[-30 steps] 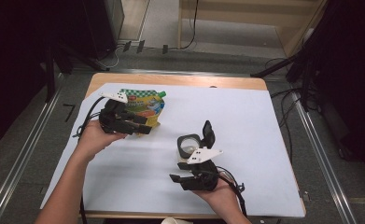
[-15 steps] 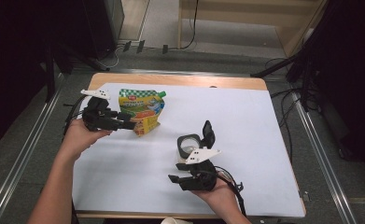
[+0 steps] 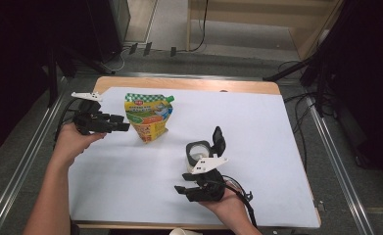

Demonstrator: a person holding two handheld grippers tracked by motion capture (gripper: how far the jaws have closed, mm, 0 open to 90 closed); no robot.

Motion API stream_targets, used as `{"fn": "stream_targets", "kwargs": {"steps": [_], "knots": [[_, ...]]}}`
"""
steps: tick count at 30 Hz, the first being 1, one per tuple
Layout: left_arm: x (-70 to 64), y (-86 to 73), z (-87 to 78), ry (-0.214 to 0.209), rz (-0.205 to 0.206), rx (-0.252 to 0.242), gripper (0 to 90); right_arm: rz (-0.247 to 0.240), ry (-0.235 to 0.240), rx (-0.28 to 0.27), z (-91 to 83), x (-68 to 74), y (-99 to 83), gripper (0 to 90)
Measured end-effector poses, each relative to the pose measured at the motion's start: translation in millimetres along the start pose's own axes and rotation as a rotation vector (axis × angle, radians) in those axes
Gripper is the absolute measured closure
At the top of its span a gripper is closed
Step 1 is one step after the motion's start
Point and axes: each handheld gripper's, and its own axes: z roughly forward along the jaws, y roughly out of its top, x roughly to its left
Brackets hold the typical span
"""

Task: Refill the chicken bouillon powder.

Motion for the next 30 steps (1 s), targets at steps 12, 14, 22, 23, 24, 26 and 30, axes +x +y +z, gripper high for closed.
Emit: {"fn": "stream_targets", "kwargs": {"steps": [12, 14, 22, 23, 24, 26, 30], "knots": [[1.0, 23.9, 20.9, -0.015, 0.041, -0.017, 44.6, 0.016, -0.007, -0.011, 3.6, -0.6, -0.3, 51.8], [1.3, 27.5, 23.2, -0.017, 0.037, -0.024, 45.9, 0.014, -0.005, -0.009, 6.2, 1.5, 0.2, 51.7], [-2.6, 38.2, 33.5, -0.032, 0.045, -0.034, 53.3, 0.003, -0.005, -0.023, 11.2, 10.4, 9.5, 50.2], [-2.5, 38.4, 34.9, -0.038, 0.038, -0.036, 55.5, 0.0, -0.004, -0.027, 12.0, 10.1, 11.3, 50.0], [-1.8, 38.5, 36.2, -0.043, 0.034, -0.035, 57.5, 0.003, -0.006, -0.026, 12.7, 10.3, 13.2, 49.7], [1.0, 37.8, 38.7, -0.064, 0.022, -0.031, 60.4, 0.01, -0.012, -0.027, 14.4, 9.4, 17.5, 49.5], [4.9, 35.0, 41.4, -0.101, 0.001, -0.034, 71.6, 0.028, -0.014, -0.044, 19.2, 6.3, 33.8, 49.2]]}}
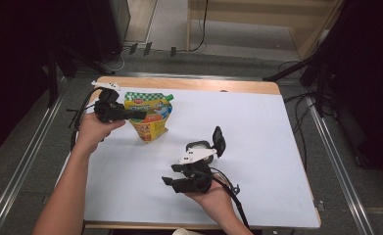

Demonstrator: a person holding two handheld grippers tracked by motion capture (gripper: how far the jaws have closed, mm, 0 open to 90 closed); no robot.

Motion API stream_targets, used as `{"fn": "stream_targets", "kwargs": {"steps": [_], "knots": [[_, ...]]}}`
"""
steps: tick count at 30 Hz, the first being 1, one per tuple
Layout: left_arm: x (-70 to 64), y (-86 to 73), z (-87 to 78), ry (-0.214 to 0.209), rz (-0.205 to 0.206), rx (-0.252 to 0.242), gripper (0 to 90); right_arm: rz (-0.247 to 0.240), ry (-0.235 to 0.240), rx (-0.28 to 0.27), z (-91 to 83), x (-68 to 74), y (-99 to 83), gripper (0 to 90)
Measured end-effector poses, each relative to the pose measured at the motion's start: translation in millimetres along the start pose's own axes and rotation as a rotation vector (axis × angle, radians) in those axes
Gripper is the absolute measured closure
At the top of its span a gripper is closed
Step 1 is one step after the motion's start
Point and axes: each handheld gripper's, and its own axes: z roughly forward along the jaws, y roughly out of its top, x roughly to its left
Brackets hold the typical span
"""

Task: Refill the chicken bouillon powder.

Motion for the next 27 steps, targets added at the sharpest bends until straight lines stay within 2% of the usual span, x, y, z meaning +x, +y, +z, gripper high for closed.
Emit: {"fn": "stream_targets", "kwargs": {"steps": [3, 4, 6, 7, 9, 11, 13, 15, 17, 22, 27], "knots": [[-3.4, -0.5, 1.1, 0.015, 0.026, -0.007, 76.6, -0.013, 0.001, -0.019, 3.6, -0.4, 9.7, 49.2], [-3.8, -0.7, 1.3, 0.011, 0.024, -0.009, 76.6, -0.013, 0.001, -0.019, 3.6, -0.4, 9.7, 49.2], [-0.9, -1.0, 2.1, -0.017, -0.025, -0.01, 82.5, -0.017, 0.01, -0.025, 7.0, -1.3, 13.8, 51.6], [-1.1, -1.2, 2.3, -0.008, -0.028, -0.015, 84.9, -0.019, 0.014, -0.029, 8.6, -1.9, 15.0, 51.8], [-3.3, -0.7, 2.1, 0.017, -0.003, -0.011, 89.9, 0.0, 0.026, -0.046, 12.1, -2.3, 15.3, 52.0], [-6.2, 0.2, 2.5, 0.036, 0.009, -0.013, 90.0, -0.001, 0.027, -0.04, 13.2, -2.0, 14.8, 51.8], [-7.7, 1.0, 3.4, 0.041, -0.002, -0.014, 90.0, -0.021, 0.019, -0.032, 13.9, -0.9, 13.4, 51.3], [-10.9, 2.7, 3.4, 0.057, -0.001, -0.018, 90.0, -0.015, 0.019, -0.039, 14.4, -1.1, 11.0, 50.9], [-13.5, 5.0, 2.1, 0.051, -0.013, -0.018, 90.0, -0.006, 0.024, -0.035, 15.9, -2.1, 8.0, 51.6], [-24.4, 10.3, -8.3, 0.038, -0.009, -0.034, 90.0, -0.001, 0.028, -0.031, 20.1, -1.6, 4.5, 52.3], [-39.1, 14.2, -17.4, 0.031, 0.016, -0.036, 90.0, -0.009, 0.017, -0.045, 22.1, -0.3, 2.0, 51.2]]}}
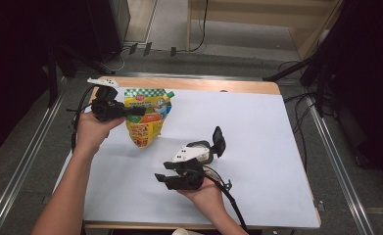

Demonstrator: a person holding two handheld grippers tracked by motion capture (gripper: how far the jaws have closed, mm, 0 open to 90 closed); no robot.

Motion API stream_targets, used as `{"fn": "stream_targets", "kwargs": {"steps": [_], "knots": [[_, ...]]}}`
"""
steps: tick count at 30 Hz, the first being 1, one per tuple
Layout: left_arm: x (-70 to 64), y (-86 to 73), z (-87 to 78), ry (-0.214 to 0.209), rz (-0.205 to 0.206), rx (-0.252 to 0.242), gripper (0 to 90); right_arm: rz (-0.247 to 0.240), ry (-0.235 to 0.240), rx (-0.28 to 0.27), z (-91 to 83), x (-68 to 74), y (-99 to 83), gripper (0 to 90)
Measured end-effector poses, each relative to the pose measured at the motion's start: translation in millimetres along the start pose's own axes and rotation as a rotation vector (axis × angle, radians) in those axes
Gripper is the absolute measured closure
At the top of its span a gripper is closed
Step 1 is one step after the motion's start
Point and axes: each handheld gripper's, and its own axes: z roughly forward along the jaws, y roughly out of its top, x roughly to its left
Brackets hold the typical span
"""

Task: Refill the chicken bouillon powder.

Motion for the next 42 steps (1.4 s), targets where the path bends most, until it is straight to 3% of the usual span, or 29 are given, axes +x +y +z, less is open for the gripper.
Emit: {"fn": "stream_targets", "kwargs": {"steps": [6, 12, 16, 20, 22, 24, 26, 28, 36, 42], "knots": [[-22.2, 0.6, -9.8, -0.041, 0.023, -0.017, 90.0, 0.021, 0.012, 0.026, 7.4, -1.3, -2.7, 53.1], [-40.0, -0.9, -20.2, -0.087, 0.021, -0.029, 90.0, 0.005, -0.02, 0.018, 13.1, -0.1, -1.2, 50.7], [-54.1, -1.0, -23.4, -0.094, 0.035, -0.019, 90.0, -0.017, -0.045, 0.002, 18.2, -0.7, -0.9, 52.1], [-64.8, -1.0, -25.7, -0.108, 0.035, 0.0, 90.0, -0.009, -0.065, 0.007, 26.1, -2.9, -1.4, 50.9], [-70.2, -1.2, -26.4, -0.134, 0.036, 0.005, 90.0, -0.012, -0.079, -0.001, 28.6, -3.4, -1.4, 53.5], [-75.7, -1.3, -27.2, -0.136, 0.043, 0.007, 90.0, -0.018, -0.109, -0.019, 29.7, -3.0, -2.6, 60.7], [-80.8, -1.5, -28.0, -0.141, 0.044, 0.012, 90.0, -0.016, -0.116, -0.024, 30.0, -3.2, -3.0, 61.7], [-84.3, -2.3, -28.1, -0.148, 0.039, 0.015, 90.0, -0.008, -0.13, -0.031, 31.5, -3.4, -4.5, 67.9], [-88.9, -5.7, -24.1, -0.203, 0.017, 0.026, 90.0, -0.012, -0.188, -0.073, 37.2, -2.2, -15.6, 79.0], [-92.6, -4.1, -24.8, -0.259, -0.002, 0.021, 90.0, 0.032, -0.204, -0.122, 35.3, -7.0, -21.2, 80.1]]}}
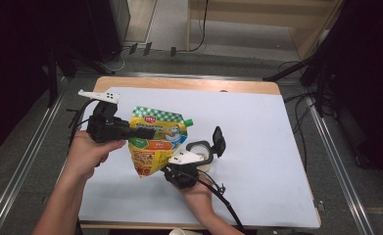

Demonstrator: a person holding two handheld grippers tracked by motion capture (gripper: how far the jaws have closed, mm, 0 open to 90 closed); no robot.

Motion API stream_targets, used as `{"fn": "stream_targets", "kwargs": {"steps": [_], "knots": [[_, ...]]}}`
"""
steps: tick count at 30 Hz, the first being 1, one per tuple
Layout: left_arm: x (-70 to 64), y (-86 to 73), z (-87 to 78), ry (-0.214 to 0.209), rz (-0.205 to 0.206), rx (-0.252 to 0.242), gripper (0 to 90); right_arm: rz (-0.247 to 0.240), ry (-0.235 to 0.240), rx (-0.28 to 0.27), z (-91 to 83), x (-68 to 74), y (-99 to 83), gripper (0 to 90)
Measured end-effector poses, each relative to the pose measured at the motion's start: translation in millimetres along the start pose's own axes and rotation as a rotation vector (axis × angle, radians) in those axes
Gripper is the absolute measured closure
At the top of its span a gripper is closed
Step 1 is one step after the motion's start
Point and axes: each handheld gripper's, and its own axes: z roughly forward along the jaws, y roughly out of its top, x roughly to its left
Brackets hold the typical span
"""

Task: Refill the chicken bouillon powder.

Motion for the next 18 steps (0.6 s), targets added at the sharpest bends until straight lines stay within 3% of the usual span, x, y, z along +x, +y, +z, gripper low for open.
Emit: {"fn": "stream_targets", "kwargs": {"steps": [4, 10, 13, 18], "knots": [[0.6, 0.0, -1.2, -0.035, -0.023, -0.008, 90.0, 0.015, 0.012, -0.037, -1.4, -3.6, -1.1, 77.7], [4.6, -1.2, 2.3, -0.047, -0.054, -0.018, 90.0, -0.046, 0.036, -0.092, -7.0, 3.7, 1.9, 76.9], [-1.5, 1.3, 3.8, 0.039, -0.019, -0.006, 90.0, -0.099, 0.039, -0.092, -9.1, 8.6, 1.9, 75.3], [-5.4, 2.5, 10.3, 0.09, 0.009, -0.009, 88.4, -0.187, 0.05, -0.096, -10.9, 23.2, 4.3, 69.2]]}}
